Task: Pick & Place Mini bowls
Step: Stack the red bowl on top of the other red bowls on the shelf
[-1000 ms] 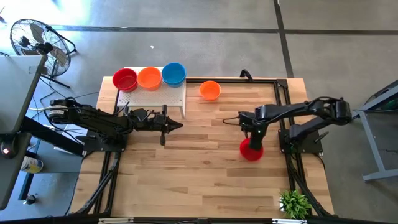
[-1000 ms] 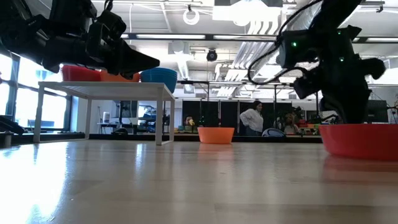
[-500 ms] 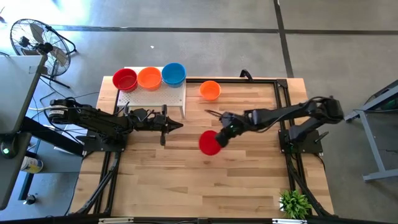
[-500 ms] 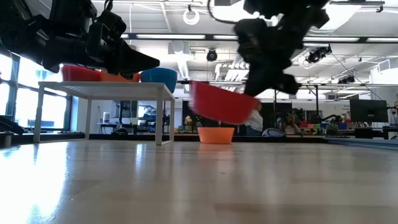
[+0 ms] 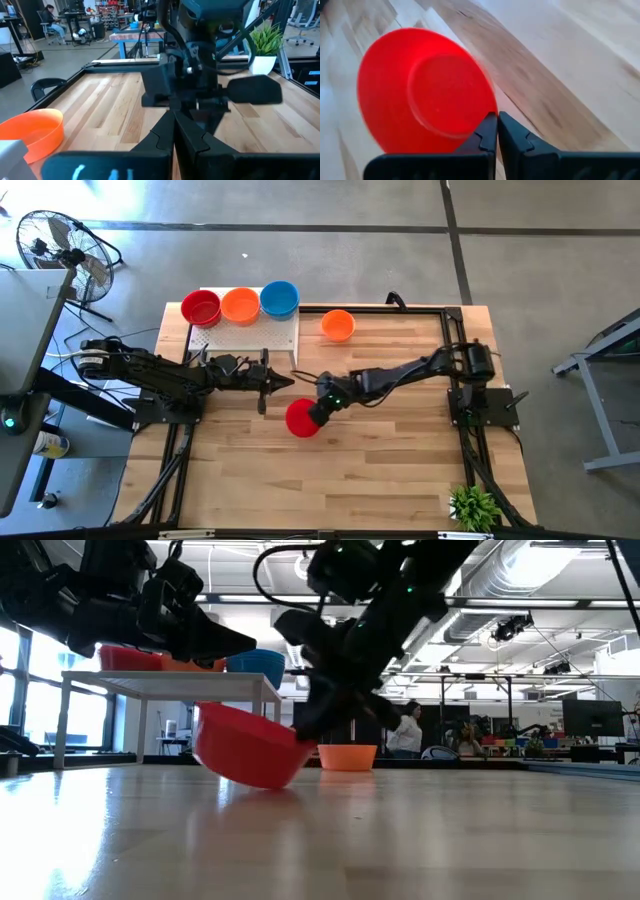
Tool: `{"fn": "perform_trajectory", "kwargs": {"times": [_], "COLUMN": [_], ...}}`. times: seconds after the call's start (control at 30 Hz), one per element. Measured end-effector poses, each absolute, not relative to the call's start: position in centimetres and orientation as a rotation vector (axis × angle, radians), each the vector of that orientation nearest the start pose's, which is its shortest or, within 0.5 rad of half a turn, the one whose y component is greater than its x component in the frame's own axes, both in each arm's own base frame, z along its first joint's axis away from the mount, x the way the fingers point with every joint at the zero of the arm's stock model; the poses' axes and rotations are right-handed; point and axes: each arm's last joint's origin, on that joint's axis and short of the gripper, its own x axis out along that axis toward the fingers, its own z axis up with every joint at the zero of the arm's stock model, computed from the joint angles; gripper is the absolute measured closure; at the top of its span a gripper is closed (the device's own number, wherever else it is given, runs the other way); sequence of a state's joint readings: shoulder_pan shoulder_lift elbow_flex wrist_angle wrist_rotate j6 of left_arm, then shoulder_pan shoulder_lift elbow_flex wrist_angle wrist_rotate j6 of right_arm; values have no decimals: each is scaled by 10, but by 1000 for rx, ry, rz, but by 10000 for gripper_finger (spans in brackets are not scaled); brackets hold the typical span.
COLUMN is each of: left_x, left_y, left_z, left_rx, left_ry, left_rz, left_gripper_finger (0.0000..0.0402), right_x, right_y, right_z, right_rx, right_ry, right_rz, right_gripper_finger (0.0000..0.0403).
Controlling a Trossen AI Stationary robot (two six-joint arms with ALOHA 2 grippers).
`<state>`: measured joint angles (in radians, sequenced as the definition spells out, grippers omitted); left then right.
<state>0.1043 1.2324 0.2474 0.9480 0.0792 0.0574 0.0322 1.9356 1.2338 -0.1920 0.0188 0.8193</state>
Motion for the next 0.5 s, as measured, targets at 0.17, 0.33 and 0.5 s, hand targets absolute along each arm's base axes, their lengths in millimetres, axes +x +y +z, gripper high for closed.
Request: {"fn": "perform_trajectory", "kwargs": {"times": [0.17,0.33,0.5], "left_x": [213,213,213], "left_y": [20,20,20], "left_z": [177,177,176], "left_rx": [55,55,54], "left_ry": [43,47,55], "left_rz": [24,24,22], "left_gripper_finger": [401,401,402], "right_x": [409,411,410], "right_y": [13,13,16], "right_z": [157,162,175], "right_rx": [716,639,445], "right_ry": [804,764,745], "right_rz": [-303,-276,-166], "right_gripper_finger": [390,366,336]}}
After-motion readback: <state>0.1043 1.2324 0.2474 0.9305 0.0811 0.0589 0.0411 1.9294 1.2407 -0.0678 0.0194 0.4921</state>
